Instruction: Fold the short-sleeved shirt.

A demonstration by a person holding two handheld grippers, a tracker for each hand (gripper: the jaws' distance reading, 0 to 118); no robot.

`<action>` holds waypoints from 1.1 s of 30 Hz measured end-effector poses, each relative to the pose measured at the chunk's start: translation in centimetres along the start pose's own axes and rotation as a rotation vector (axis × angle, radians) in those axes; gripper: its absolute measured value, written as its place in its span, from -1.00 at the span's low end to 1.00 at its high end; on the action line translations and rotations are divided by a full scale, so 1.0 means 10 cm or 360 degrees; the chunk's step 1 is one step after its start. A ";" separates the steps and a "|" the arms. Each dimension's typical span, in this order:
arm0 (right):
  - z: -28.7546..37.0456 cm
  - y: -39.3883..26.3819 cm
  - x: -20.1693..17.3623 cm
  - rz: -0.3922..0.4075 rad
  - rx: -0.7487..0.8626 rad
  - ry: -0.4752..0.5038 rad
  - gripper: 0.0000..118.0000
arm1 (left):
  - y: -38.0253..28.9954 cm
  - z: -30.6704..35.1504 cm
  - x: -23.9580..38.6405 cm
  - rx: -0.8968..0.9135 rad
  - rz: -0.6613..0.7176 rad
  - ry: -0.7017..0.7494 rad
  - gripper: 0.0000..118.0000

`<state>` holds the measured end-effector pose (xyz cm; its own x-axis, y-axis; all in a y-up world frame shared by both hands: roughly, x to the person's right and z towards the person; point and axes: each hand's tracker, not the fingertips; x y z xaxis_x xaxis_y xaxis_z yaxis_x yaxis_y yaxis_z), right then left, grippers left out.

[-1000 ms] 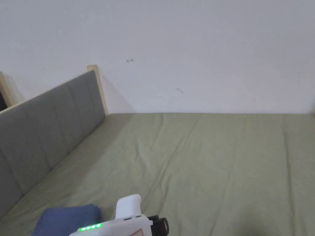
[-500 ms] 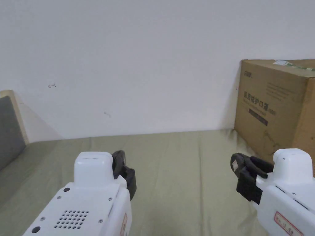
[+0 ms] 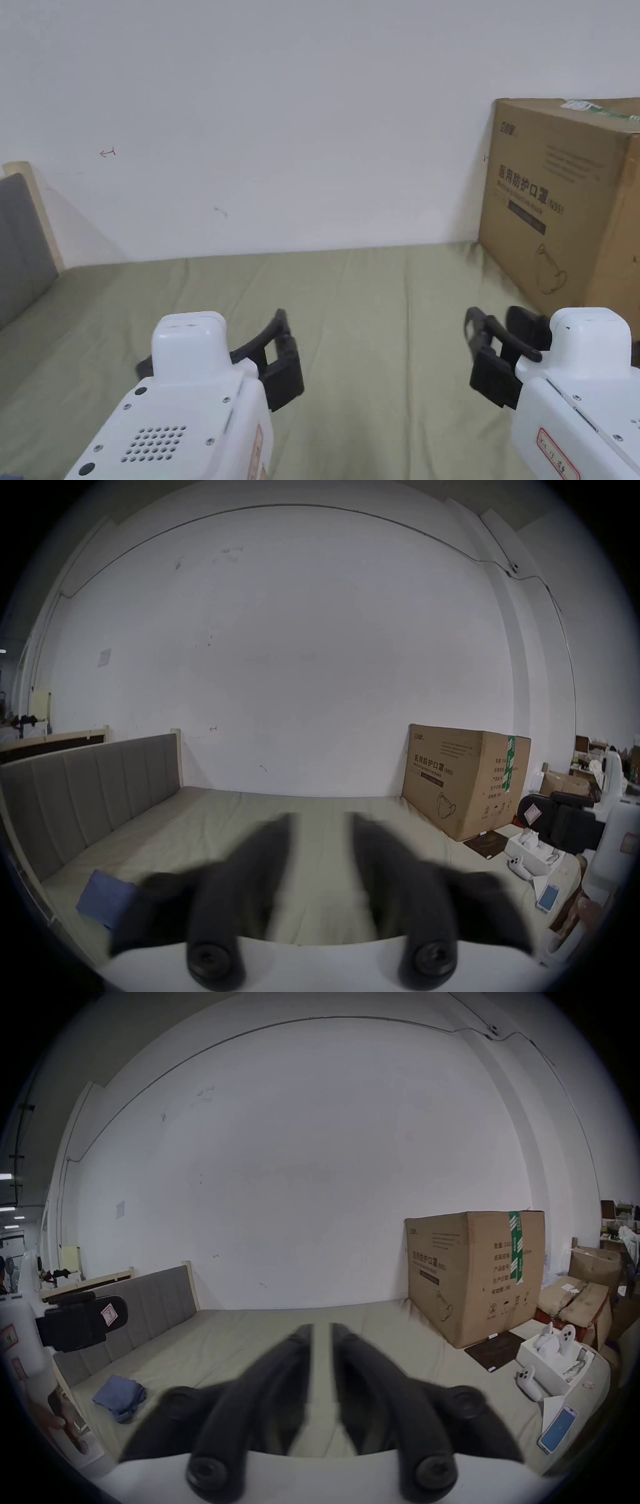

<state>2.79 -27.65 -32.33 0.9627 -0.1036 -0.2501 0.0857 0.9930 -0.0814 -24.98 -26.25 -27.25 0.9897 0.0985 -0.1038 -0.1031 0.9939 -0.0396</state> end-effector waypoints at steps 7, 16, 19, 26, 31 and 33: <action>-0.30 0.37 0.00 0.0019 -0.0014 -0.0064 1.00 | -0.03 0.06 -0.09 0.0035 0.0021 0.0098 0.73; 0.05 0.15 -0.18 0.0027 0.0006 -0.0039 1.00 | -0.04 0.07 -0.09 0.0012 -0.0062 0.0211 0.75; 0.03 0.14 -0.18 0.0043 -0.0002 -0.0023 1.00 | -0.02 0.06 -0.10 -0.0015 -0.0050 0.0188 0.75; 0.03 0.11 -0.13 0.0077 -0.0012 -0.0022 1.00 | -0.02 0.03 -0.16 -0.0045 0.0001 0.0186 0.75; 0.01 0.11 -0.12 0.0072 -0.0025 -0.0025 1.00 | -0.01 0.02 -0.16 -0.0075 0.0042 0.0186 0.75; 0.03 0.10 -0.12 0.0068 -0.0030 -0.0026 1.00 | -0.01 0.01 -0.15 -0.0088 0.0030 0.0202 0.75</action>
<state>1.78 -26.55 -31.84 0.9694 -0.0598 -0.2382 0.0395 0.9952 -0.0892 -26.42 -26.49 -27.04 0.9674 0.1068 -0.2298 -0.1305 0.9873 -0.0906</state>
